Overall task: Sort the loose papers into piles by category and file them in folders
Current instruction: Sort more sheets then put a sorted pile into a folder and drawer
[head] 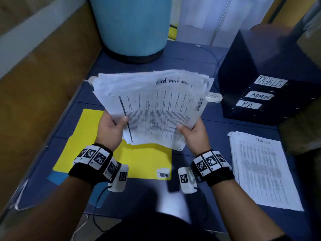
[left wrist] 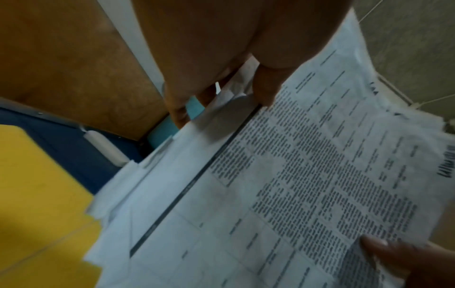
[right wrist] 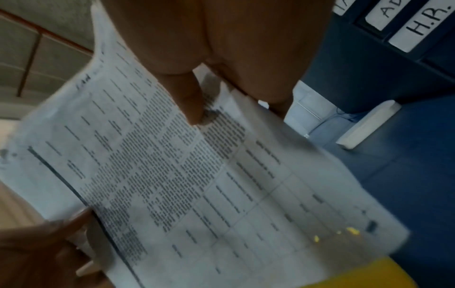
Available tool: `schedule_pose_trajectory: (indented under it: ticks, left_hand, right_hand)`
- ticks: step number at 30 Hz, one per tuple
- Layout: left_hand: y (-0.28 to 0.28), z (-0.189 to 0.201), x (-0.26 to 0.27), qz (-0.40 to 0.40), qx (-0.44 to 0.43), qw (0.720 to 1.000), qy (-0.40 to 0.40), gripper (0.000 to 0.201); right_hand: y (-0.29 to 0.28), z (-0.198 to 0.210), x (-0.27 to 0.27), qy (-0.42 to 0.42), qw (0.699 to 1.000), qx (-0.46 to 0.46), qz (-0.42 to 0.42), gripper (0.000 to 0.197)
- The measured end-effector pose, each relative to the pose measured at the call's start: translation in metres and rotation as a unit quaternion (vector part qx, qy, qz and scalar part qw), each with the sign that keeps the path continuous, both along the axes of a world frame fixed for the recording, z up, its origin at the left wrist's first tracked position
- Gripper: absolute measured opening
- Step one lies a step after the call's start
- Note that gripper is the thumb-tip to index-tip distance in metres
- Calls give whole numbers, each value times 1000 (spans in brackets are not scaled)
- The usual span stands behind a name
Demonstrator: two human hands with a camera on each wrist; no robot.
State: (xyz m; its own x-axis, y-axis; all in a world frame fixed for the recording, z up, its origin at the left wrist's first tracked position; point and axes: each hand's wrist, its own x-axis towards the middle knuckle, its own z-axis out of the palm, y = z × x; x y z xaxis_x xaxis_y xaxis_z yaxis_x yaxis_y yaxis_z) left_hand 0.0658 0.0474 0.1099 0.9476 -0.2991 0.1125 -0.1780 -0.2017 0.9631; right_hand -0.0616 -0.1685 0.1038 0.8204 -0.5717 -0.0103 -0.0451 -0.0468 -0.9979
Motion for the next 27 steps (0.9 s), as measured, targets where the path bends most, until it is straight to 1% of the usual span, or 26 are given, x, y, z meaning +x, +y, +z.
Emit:
schedule_pose_trajectory:
  ticks: [2, 3, 4, 5, 6, 7, 8, 9, 10, 11, 12, 13, 14, 15, 16, 18, 21, 24, 27]
  left_hand:
    - [12, -28, -1, -2, 62, 998, 32, 25]
    - [16, -42, -3, 7, 90, 995, 48, 17]
    - [19, -51, -7, 17, 110, 992, 58, 8]
    - [19, -59, -10, 23, 122, 990, 71, 5]
    - [19, -65, -12, 20, 133, 986, 94, 11]
    - [19, -70, -15, 11, 170, 977, 128, 21]
    - [19, -70, -18, 12, 185, 965, 186, 30]
    - [19, -70, -15, 15, 194, 959, 206, 36]
    - [20, -68, -13, 6, 184, 956, 227, 38]
    - [19, -67, -11, -20, 168, 954, 247, 37]
    - [16, -69, -8, -22, 113, 963, 244, 32]
    - [14, -75, -3, -13, 103, 972, 210, 25]
    - [13, -75, 0, 36, 90, 979, 181, 25]
    - [11, -73, 3, 40, 128, 983, 127, 21]
    - [9, -72, 4, 28, 154, 983, 97, 14]
    - [5, -66, 9, 5, 165, 983, 79, 22]
    - [1, -72, 16, 6, 205, 971, 119, 23]
    - [0, -90, 23, -3, 249, 958, 144, 23]
    - [-1, -103, 29, -23, 289, 939, 183, 30]
  right_hand:
    - [9, -28, -2, 48, 999, 7, 9, 45]
    - [14, -45, -3, 84, 996, 11, 14, 47]
    - [17, -59, -4, 122, 992, 4, 20, 47]
    - [21, -71, -4, 158, 987, -16, 22, 44]
    - [23, -81, -5, 182, 982, -37, 19, 37]
    - [24, -88, -5, 193, 979, -57, 14, 32]
    - [25, -92, -5, 194, 978, -75, 12, 32]
    - [25, -94, -4, 197, 977, -87, 11, 33]
    - [24, -93, -3, 199, 975, -96, 14, 33]
    - [23, -93, -2, 208, 973, -98, 16, 30]
    - [22, -89, -1, 215, 972, -98, 18, 27]
    - [21, -88, 0, 220, 971, -92, 17, 27]
    - [20, -86, 1, 212, 974, -81, 18, 27]
    - [19, -82, 2, 199, 977, -71, 16, 27]
    - [19, -80, 2, 186, 981, -61, 10, 26]
    - [18, -77, 5, 171, 985, -28, -3, 27]
    - [19, -82, 10, 175, 984, 27, -21, 25]
    - [22, -91, 18, 205, 978, 28, -24, 21]
    - [23, -106, 26, 260, 965, 22, -22, 23]
